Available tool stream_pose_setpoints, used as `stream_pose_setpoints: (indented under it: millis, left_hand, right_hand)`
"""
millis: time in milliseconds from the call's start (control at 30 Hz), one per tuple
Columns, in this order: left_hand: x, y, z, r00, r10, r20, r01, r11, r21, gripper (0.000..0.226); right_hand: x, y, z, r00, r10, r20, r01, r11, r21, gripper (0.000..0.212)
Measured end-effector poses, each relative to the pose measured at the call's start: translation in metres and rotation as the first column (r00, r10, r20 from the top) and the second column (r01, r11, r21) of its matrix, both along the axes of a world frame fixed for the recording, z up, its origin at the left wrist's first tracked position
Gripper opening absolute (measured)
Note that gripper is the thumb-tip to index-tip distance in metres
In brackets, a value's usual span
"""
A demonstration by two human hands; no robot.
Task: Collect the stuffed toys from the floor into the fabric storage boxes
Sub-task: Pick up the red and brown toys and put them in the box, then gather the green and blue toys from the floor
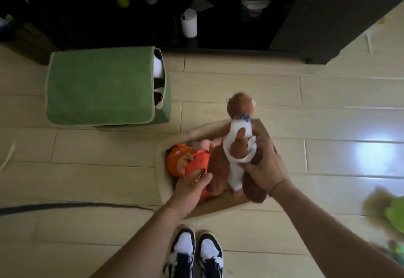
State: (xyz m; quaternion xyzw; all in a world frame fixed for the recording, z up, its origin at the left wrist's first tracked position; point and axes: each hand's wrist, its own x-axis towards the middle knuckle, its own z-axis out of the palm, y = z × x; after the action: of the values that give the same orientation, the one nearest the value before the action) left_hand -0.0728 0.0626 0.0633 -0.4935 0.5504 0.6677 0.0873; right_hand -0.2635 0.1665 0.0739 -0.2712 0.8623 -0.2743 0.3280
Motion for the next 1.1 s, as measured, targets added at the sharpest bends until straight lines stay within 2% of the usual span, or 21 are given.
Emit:
stream_pose_setpoints:
  millis: [67,100,167,267,300,333,367,400,433,467,500,600,667,733,833,900,933,1000,1100]
  left_hand:
    - [-0.009,-0.001,-0.016,0.997,-0.055,0.051,0.054,0.998,0.023,0.02]
    - [-0.011,-0.002,-0.027,0.995,-0.082,0.055,0.082,0.997,0.008,0.026]
    - [-0.014,-0.001,-0.045,0.992,-0.111,0.064,0.114,0.993,-0.039,0.034]
    - [-0.013,0.005,-0.068,0.965,-0.26,0.026,0.261,0.962,-0.08,0.03]
    - [-0.011,0.006,-0.075,0.916,-0.396,0.071,0.402,0.9,-0.166,0.037]
    - [-0.01,0.004,-0.086,0.822,-0.542,0.177,0.57,0.78,-0.258,0.045]
    - [-0.007,0.003,-0.1,0.709,-0.643,0.29,0.705,0.642,-0.3,0.053]
    - [-0.005,0.0,-0.113,0.616,-0.69,0.38,0.788,0.545,-0.287,0.058]
    - [-0.002,-0.002,-0.126,0.554,-0.708,0.439,0.831,0.501,-0.24,0.061]
    - [0.001,-0.004,-0.138,0.527,-0.707,0.471,0.846,0.492,-0.208,0.063]
    - [0.006,-0.007,-0.15,0.523,-0.696,0.493,0.847,0.49,-0.207,0.065]
    - [0.025,-0.013,-0.182,0.612,-0.593,0.524,0.788,0.514,-0.339,0.072]
    - [0.032,-0.013,-0.193,0.621,-0.587,0.519,0.783,0.465,-0.413,0.073]
    - [0.031,-0.011,-0.193,0.625,-0.604,0.493,0.78,0.467,-0.417,0.076]
    - [0.026,-0.002,-0.176,0.594,-0.639,0.489,0.804,0.497,-0.327,0.084]
    - [0.022,0.009,-0.155,0.567,-0.648,0.508,0.822,0.485,-0.299,0.086]
    - [0.02,0.014,-0.141,0.564,-0.647,0.513,0.825,0.473,-0.31,0.086]
    - [0.012,0.02,-0.107,0.578,-0.656,0.484,0.815,0.484,-0.318,0.084]
    - [0.002,0.033,-0.055,0.595,-0.681,0.427,0.804,0.501,-0.321,0.08]
  right_hand:
    - [-0.011,-0.009,-0.007,0.997,0.017,-0.075,-0.021,0.999,-0.047,0.062]
    - [-0.015,-0.011,-0.014,0.992,0.054,-0.111,-0.059,0.997,-0.041,0.059]
    - [-0.018,-0.008,-0.032,0.972,0.194,-0.134,-0.184,0.98,0.08,0.062]
    - [-0.008,0.013,-0.073,0.905,0.418,-0.085,-0.371,0.87,0.325,0.074]
    - [-0.004,0.019,-0.087,0.889,0.453,-0.066,-0.402,0.841,0.362,0.077]
    - [0.0,0.022,-0.099,0.886,0.459,-0.061,-0.404,0.83,0.384,0.077]
    - [0.003,0.022,-0.11,0.895,0.441,-0.063,-0.381,0.831,0.406,0.076]
    - [0.005,0.02,-0.122,0.907,0.414,-0.076,-0.344,0.834,0.431,0.076]
    - [0.006,0.017,-0.134,0.918,0.386,-0.094,-0.305,0.836,0.456,0.077]
    - [0.007,0.013,-0.147,0.925,0.361,-0.114,-0.267,0.836,0.478,0.077]
    - [0.008,0.009,-0.162,0.926,0.352,-0.137,-0.241,0.831,0.501,0.077]
    - [0.018,-0.003,-0.204,0.891,0.417,-0.179,-0.243,0.771,0.588,0.077]
    - [0.026,-0.011,-0.227,0.855,0.482,-0.193,-0.262,0.722,0.64,0.074]
    - [0.031,-0.014,-0.237,0.848,0.491,-0.2,-0.254,0.708,0.659,0.074]
    - [0.03,-0.001,-0.226,0.877,0.435,-0.205,-0.248,0.775,0.582,0.098]
    - [0.029,0.011,-0.201,0.907,0.409,-0.101,-0.311,0.811,0.496,0.119]
    - [0.029,0.017,-0.186,0.921,0.388,-0.025,-0.335,0.824,0.457,0.123]
    - [0.034,0.031,-0.151,0.951,0.297,0.09,-0.308,0.863,0.4,0.11]
    - [0.053,0.072,-0.1,0.997,0.069,0.037,-0.077,0.942,0.326,0.081]
